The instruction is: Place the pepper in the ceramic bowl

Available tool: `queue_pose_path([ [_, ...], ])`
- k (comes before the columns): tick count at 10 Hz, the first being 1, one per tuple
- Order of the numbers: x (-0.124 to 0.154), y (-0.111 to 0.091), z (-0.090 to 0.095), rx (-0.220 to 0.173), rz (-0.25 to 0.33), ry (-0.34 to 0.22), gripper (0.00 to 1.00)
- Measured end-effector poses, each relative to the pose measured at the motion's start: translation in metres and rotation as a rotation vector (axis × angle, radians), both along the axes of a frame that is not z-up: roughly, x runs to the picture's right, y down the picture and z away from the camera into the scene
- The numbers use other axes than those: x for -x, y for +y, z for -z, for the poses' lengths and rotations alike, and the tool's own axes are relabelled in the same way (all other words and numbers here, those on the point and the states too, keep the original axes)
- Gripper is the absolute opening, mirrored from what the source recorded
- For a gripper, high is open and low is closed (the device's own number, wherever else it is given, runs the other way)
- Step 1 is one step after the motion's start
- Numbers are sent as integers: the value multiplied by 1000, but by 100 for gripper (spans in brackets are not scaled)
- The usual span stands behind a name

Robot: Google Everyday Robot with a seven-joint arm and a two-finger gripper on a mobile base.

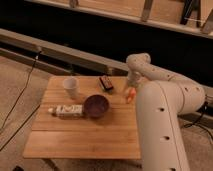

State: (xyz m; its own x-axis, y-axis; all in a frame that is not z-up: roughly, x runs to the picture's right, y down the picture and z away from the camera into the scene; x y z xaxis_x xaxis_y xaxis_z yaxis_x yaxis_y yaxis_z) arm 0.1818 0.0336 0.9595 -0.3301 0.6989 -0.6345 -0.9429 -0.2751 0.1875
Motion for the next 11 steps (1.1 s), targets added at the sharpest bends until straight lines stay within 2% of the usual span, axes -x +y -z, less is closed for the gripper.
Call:
queue_pose_path([
  [5,-5,0,-6,24,-7,19,65],
  [11,-14,8,-16,61,-15,43,65],
])
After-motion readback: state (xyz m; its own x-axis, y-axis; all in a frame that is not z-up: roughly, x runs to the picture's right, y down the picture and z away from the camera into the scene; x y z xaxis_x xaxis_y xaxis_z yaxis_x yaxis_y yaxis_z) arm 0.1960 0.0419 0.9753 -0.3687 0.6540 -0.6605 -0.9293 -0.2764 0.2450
